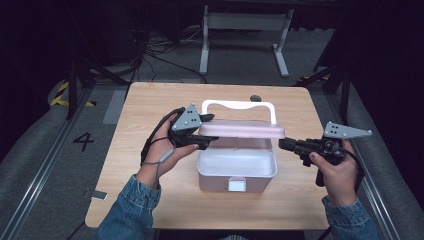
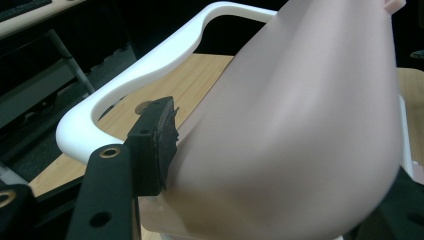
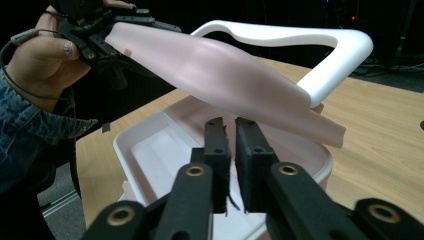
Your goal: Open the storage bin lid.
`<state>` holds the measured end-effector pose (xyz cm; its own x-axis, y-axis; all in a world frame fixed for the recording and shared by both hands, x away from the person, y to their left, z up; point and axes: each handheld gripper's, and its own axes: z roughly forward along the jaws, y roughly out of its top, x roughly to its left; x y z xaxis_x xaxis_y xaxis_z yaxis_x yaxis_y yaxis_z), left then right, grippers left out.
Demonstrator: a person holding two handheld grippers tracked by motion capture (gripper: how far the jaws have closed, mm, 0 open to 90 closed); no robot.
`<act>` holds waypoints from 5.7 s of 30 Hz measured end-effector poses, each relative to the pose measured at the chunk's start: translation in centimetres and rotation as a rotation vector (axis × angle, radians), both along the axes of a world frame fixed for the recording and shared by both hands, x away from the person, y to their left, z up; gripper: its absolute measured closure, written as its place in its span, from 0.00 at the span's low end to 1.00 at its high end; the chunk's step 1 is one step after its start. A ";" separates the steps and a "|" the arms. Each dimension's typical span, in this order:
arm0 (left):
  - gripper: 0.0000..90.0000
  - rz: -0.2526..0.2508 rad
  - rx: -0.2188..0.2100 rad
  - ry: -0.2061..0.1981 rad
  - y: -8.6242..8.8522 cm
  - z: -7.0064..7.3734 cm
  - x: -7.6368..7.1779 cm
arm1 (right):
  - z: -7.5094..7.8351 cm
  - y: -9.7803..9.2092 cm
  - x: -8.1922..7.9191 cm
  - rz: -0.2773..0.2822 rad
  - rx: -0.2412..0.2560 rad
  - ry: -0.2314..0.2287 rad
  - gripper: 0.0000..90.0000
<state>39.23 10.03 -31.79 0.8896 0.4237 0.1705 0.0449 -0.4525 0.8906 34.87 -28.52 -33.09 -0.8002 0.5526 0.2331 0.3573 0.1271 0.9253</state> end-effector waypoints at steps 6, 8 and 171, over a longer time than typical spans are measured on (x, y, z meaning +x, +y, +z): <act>0.50 0.002 0.013 0.003 0.0 0.7 0.2 | 0.0 -0.1 0.0 0.005 -0.065 0.012 0.84; 0.53 -0.003 -0.001 0.008 0.1 1.0 0.5 | 0.0 -0.5 0.0 -0.004 -0.068 0.017 0.82; 0.29 0.280 -0.050 0.332 -0.6 1.0 8.9 | -3.2 -6.5 5.2 -0.170 -0.110 0.183 0.66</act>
<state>48.11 9.40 -30.77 0.7424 0.6566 -0.1327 0.4475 -0.3387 0.8277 40.09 -35.05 -36.33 -0.6441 0.7052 0.2962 0.5418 0.1472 0.8275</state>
